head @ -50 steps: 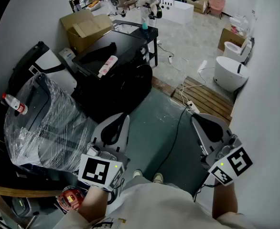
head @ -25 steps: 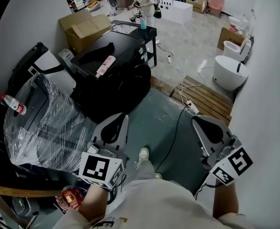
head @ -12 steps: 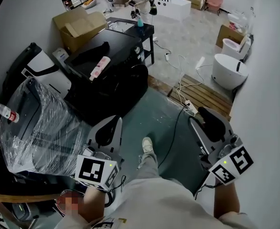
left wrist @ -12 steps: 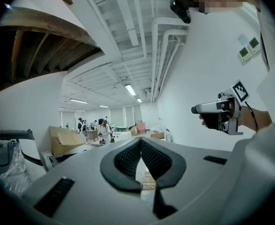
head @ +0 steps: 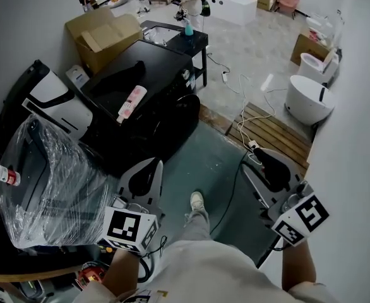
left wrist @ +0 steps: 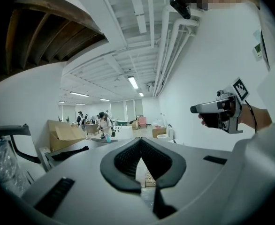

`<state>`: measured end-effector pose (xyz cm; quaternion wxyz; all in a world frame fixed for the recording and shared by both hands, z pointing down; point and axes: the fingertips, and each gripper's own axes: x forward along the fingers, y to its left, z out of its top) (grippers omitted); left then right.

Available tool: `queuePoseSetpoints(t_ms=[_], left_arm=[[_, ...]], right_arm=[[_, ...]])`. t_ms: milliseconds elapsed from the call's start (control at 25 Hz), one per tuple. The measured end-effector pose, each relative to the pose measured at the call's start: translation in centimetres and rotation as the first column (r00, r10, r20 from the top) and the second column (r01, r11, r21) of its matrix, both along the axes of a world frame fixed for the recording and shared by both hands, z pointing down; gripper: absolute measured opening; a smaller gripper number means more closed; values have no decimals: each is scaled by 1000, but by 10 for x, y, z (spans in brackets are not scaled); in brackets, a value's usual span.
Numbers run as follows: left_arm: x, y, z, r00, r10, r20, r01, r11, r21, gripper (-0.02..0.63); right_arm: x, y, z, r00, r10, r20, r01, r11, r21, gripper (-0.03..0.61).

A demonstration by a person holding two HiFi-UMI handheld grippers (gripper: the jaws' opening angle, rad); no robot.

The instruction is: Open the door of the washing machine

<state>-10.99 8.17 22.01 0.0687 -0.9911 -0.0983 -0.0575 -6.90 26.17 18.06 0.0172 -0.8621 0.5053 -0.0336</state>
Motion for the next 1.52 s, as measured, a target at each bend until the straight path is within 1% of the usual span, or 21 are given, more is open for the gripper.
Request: queuePoseSetpoints(t_ms=[200, 360, 520, 640, 760, 800, 920, 1000, 1160, 1320, 1400, 1520], left_arm=[[79, -43, 21, 997, 5, 78, -4, 1000, -12, 18], [144, -73, 35, 991, 26, 128, -24, 1000, -17, 18], [199, -104, 50, 987, 33, 156, -33, 999, -4, 18], [229, -124, 65, 983, 25, 183, -27, 1000, 8, 18], [247, -142, 83, 974, 9, 224, -7, 1000, -7, 18], [251, -148, 87, 972, 2, 233, 1, 1000, -15, 18], [263, -164, 98, 967, -25, 254, 33, 999, -28, 18], [271, -174, 106, 962, -48, 268, 58, 998, -30, 18], [281, -186, 125, 948, -107, 301, 123, 992, -37, 18], [291, -194, 144, 927, -152, 343, 175, 984, -38, 18], [297, -198, 155, 911, -188, 366, 212, 977, -25, 18], [306, -204, 171, 879, -263, 399, 279, 960, 17, 18]], right_arm=[[75, -50, 21, 997, -29, 68, 33, 998, -61, 173], [139, -95, 42, 985, -67, 159, 80, 994, -74, 186], [192, -139, 63, 977, -92, 190, 117, 985, -127, 190], [225, -168, 79, 972, -111, 209, 147, 974, -170, 189], [248, -190, 99, 965, -132, 226, 187, 952, -241, 189], [254, -196, 104, 960, -145, 240, 206, 946, -251, 189], [272, -218, 117, 928, -211, 308, 285, 933, -221, 189], [284, -232, 130, 912, -243, 329, 330, 913, -241, 192], [308, -256, 161, 890, -302, 342, 413, 852, -323, 195], [335, -279, 190, 879, -357, 315, 464, 791, -398, 195], [347, -289, 205, 868, -395, 300, 493, 751, -439, 195], [363, -301, 228, 829, -451, 332, 559, 692, -457, 196]])
